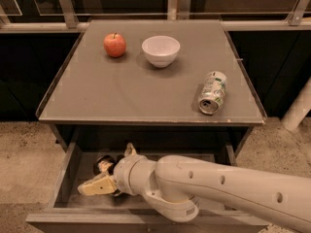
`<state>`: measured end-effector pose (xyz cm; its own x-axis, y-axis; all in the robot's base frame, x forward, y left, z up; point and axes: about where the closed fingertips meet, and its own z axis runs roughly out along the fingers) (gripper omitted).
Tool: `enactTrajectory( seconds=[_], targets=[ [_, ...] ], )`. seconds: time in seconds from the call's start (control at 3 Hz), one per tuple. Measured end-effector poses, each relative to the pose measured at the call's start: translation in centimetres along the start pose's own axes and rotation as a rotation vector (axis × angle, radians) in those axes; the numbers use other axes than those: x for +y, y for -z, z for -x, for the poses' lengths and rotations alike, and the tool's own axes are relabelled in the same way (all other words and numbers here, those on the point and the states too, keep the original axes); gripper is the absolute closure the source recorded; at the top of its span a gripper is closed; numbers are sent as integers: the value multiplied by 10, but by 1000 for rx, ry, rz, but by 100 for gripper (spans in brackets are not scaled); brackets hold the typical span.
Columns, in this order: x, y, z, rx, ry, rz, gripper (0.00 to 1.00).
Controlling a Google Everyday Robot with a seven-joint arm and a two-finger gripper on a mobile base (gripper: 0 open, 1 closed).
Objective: Pick orange can from top drawer and place on counter
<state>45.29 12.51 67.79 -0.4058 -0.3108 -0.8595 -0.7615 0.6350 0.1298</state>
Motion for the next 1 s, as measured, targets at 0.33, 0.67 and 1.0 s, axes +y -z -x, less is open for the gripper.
enactTrajectory(
  seconds=[0.33,0.67,1.0],
  targets=[
    [7,-14,-4,60,40,-11,0],
    [17,-32,-6,113,81,-16,0],
    [14,-29,-7,111,82,-24,0]
  ],
)
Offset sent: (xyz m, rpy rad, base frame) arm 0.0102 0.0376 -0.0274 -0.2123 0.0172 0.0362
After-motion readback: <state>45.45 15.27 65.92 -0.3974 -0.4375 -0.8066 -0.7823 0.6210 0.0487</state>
